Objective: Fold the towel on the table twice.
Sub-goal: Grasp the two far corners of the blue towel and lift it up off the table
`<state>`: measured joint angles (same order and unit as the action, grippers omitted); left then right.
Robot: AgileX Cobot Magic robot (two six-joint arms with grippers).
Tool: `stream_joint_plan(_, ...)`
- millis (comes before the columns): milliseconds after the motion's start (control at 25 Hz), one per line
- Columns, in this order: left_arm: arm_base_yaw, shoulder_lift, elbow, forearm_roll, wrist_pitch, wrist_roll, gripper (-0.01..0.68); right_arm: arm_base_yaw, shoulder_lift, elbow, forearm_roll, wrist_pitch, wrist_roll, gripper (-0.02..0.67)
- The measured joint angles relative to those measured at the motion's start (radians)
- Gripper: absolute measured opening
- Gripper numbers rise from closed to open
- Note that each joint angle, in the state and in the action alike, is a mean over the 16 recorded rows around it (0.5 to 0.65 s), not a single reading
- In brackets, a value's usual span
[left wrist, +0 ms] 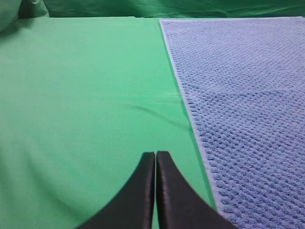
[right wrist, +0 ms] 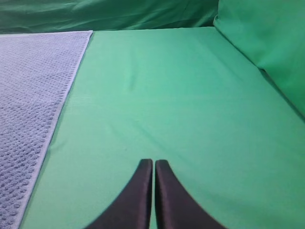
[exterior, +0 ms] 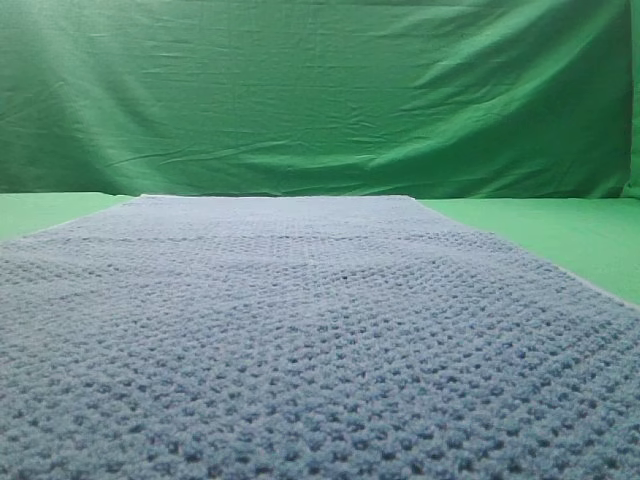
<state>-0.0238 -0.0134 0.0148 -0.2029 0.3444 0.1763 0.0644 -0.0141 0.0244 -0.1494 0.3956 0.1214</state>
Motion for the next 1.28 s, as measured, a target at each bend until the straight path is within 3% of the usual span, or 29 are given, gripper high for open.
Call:
stream_joint_plan(840, 0.0, 0.0, 0.0, -0.006, -0.002, 0.0, 0.0, 0.0, 0.0, 0.0, 0.0, 0.0, 0.0, 0.0)
stream_joint_plan(1280, 0.0, 0.0, 0.0, -0.243, -0.159, 0.0, 0.0, 0.0, 0.0, 0.001, 0.001, -0.112, 0.0, 0.0)
